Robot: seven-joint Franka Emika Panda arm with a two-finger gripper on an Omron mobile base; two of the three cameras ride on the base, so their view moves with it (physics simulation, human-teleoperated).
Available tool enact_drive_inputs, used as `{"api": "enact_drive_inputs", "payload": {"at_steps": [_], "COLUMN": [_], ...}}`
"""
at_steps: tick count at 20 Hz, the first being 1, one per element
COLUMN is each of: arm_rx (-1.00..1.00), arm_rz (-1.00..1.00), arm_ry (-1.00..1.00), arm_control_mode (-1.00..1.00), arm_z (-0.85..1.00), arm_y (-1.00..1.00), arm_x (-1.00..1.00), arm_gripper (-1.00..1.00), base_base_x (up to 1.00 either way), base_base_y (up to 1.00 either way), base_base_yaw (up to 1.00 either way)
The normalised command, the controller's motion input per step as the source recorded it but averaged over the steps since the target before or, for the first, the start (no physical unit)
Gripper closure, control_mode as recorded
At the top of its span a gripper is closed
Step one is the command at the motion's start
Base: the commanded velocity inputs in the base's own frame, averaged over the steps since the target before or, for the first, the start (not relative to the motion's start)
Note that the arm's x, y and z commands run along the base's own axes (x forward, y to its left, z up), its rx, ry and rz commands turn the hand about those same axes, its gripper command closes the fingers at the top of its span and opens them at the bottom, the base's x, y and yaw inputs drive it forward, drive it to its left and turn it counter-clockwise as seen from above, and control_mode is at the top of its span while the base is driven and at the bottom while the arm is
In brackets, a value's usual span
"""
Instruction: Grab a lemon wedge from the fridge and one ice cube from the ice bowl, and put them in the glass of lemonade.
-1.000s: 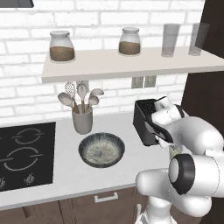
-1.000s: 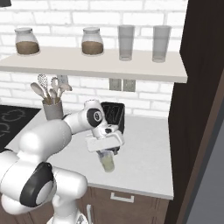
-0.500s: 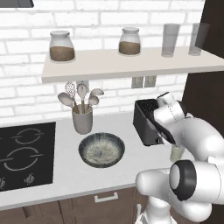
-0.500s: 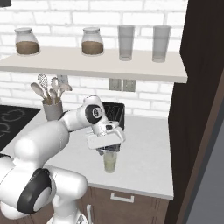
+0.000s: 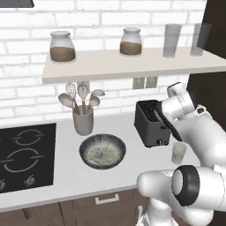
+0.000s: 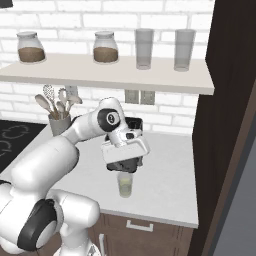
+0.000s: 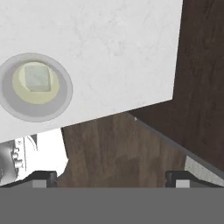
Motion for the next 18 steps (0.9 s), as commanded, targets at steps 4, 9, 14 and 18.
{"api": "enact_drive_inputs", "payload": {"at_steps": [4,9,14,18], "arm_rx": [0.0,0.06,0.24,0.17], "arm_rz": [0.0,0.0,0.01,0.01], "arm_ry": [-0.06,-0.29,-0.37,-0.41], "arm_control_mode": [-1.0,-1.0,-1.0,-1.0], "arm_z": [0.13,0.0,0.0,0.0], "arm_y": [0.09,0.58,1.0,0.83], "arm_x": [-0.52,-0.47,-0.15,-0.36], "arm_gripper": [-1.0,-1.0,-1.0,-1.0], "base_base_x": [0.0,0.0,0.0,0.0], "base_base_y": [0.0,0.0,0.0,0.0], "base_base_yaw": [0.0,0.0,0.0,0.0]}}
